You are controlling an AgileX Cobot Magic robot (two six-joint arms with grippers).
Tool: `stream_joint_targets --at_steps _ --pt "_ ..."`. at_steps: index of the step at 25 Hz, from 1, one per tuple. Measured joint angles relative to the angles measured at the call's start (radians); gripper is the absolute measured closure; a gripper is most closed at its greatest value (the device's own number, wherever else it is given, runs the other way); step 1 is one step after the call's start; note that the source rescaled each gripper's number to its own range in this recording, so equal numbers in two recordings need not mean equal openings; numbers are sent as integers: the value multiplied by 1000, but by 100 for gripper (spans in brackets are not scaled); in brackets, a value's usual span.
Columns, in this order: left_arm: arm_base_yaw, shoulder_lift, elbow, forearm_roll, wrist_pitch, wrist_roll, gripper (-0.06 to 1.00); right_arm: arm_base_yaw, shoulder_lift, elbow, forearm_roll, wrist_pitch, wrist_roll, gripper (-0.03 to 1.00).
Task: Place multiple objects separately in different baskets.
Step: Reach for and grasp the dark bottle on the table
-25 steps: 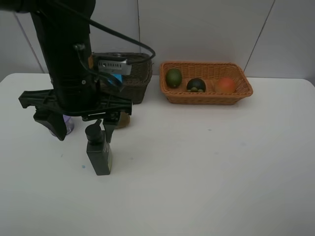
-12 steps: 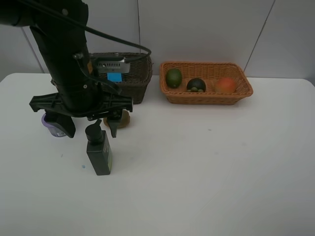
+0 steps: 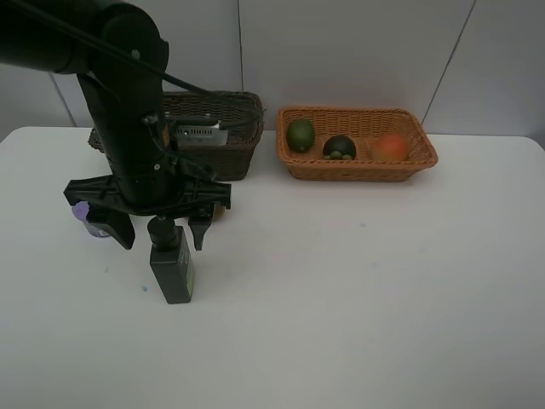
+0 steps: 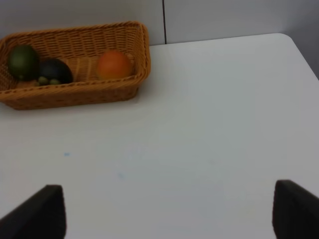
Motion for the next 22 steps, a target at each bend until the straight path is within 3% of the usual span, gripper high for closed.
stream_joint_targets --at_steps 22 --pt "20 72 50 -37 -75 34 -6 0 0 0 0 0 0 -3"
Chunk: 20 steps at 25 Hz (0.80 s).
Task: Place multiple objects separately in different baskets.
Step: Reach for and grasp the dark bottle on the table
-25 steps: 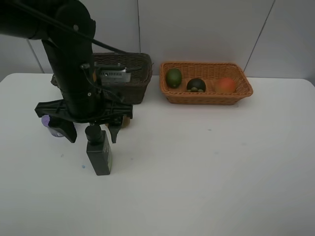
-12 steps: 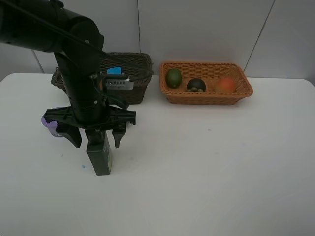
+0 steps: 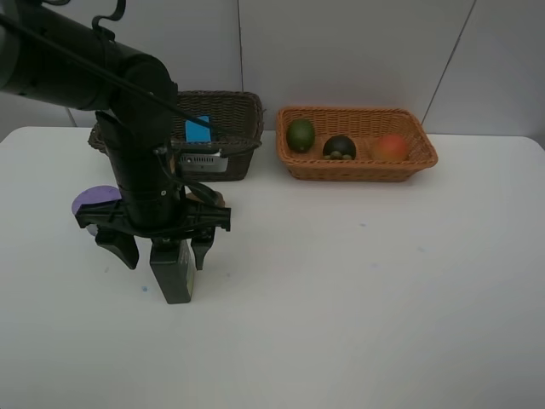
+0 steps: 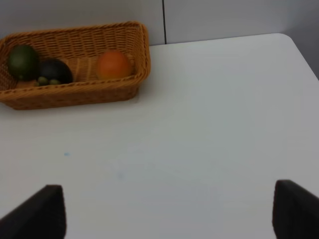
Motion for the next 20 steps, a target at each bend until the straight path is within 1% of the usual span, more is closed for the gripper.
stream_joint_targets --at_steps 5,11,12,13,14,15,16,17,18,19,20 --pt "0 0 0 0 -31 27 -6 0 0 0 0 0 0 -3" --pt "0 0 0 0 -31 33 -6 0 0 0 0 0 0 -3" --pt "0 0 0 0 -31 33 -5 0 0 0 0 0 0 -3" --pt "0 0 0 0 -31 33 -2 0 0 0 0 0 0 -3" --pt "0 0 0 0 -30 33 4 0 0 0 0 0 0 -3" --pt "0 0 0 0 -25 33 17 0 0 0 0 0 0 -3" --pt "0 0 0 0 -20 29 38 0 0 0 0 0 0 -3" --pt "0 0 0 0 -11 23 67 0 0 0 0 0 0 -3" --pt "1 0 0 0 -6 21 93 0 0 0 0 0 0 -3" --pt "1 0 0 -1 -5 19 94 0 0 0 0 0 0 -3" --pt "1 0 0 -1 -4 19 92 0 0 0 0 0 0 -3"
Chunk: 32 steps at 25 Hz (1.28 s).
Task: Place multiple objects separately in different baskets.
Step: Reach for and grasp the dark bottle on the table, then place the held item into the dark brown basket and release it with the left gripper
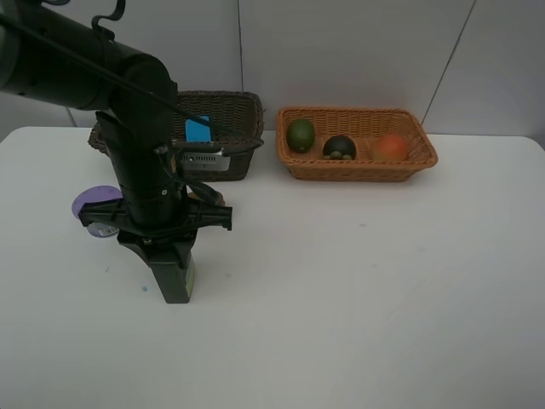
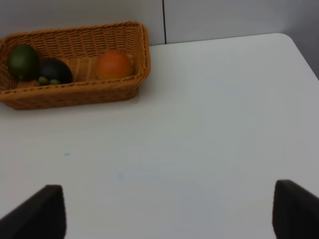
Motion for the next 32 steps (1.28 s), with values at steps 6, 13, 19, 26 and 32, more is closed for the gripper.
stream_joint_targets --at_steps 6,13,19,26,32 --pt "2 0 0 -1 1 0 92 0 0 0 0 0 0 -3" --pt "2 0 0 -1 1 0 92 0 0 0 0 0 0 -3" --pt "2 -18 1 -14 15 10 92 0 0 0 0 0 0 -3" --pt "2 -184 -163 15 73 27 92 0 0 0 0 0 0 -3" --pt "32 -214 -356 180 103 61 92 0 0 0 0 0 0 -3"
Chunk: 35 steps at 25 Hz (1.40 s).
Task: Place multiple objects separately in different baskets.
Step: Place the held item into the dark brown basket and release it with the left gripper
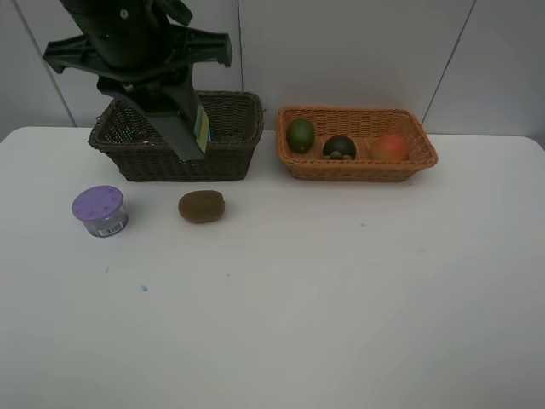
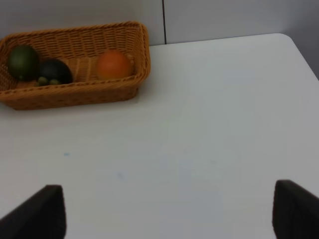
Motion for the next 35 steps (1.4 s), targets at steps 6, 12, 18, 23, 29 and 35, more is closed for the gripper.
stream_joint_targets --at_steps 6,12,18,23,29,35 --pt "123 1 -45 91 -139 70 92 0 0 0 0 0 0 -3" --pt "251 68 -48 100 -241 118 92 0 0 0 0 0 0 -3" --pt "328 185 -48 101 -315 127 92 0 0 0 0 0 0 -3" --pt "385 315 -48 103 -418 132 92 0 0 0 0 0 0 -3" --pt "403 395 -48 103 -438 133 92 0 0 0 0 0 0 -3" --pt "408 415 -48 95 -438 133 92 0 0 0 0 0 0 -3"
